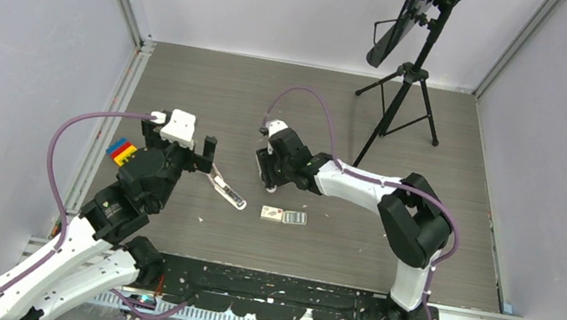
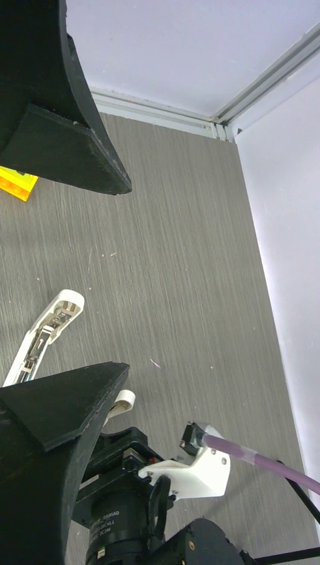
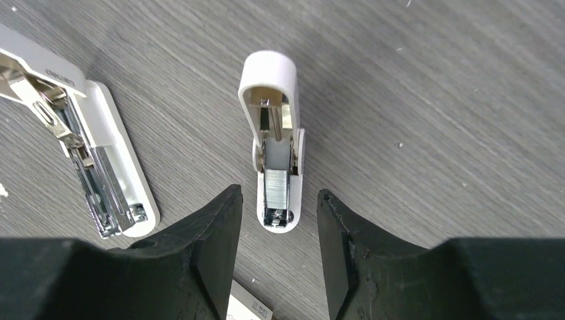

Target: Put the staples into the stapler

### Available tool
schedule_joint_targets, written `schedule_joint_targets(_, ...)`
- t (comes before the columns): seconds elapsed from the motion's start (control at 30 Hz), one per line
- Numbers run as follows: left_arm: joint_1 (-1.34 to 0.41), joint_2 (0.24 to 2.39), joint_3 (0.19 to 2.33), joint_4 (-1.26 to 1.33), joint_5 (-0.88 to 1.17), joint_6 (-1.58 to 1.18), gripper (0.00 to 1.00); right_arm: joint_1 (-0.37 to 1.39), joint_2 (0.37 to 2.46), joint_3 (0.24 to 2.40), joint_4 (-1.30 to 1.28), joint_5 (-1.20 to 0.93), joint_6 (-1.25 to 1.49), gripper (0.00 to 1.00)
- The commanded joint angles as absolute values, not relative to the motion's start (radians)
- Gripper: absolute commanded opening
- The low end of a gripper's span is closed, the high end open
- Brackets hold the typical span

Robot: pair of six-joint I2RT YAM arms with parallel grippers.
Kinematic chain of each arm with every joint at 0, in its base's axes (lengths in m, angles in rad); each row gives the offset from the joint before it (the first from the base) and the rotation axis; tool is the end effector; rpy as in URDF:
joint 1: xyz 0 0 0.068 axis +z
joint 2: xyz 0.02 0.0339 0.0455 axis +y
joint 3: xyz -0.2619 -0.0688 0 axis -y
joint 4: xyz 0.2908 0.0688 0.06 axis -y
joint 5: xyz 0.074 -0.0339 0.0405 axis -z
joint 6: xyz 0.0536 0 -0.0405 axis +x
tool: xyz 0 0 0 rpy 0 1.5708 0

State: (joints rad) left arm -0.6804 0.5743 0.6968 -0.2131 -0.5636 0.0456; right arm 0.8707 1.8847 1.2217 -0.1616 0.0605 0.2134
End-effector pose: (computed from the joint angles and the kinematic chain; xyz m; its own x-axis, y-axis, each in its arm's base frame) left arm 0.1737 -0.1037 0.3401 -0.0649 0.1021 -0.9927 0.1213 0.9882 0.0937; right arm 0.2947 0.3448 0.1373 -0.6184 -0.4060 -0.6729 -0.6200 0.7781 0.1004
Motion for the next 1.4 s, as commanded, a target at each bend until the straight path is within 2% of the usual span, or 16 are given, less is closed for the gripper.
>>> schedule_joint_targets(0.0,-0.681,0.561,0.697,-0.157,-0.558,0.045,0.99,0.874,1.826,1.284,-0.135,0.143,0.219,0.51)
schedule_joint_targets(0.67,-0.681,0.563,0.696,-0.156,-0.56,0.046,0.99,0.863,1.94,1.331,-0.137,0.174,0.216,0.51)
schedule_joint_targets(1.37,-0.681,0.561,0.697,-0.156,-0.556,0.044,0.99,0.864,1.887,1.263,-0.173,0.145,0.232,0.5)
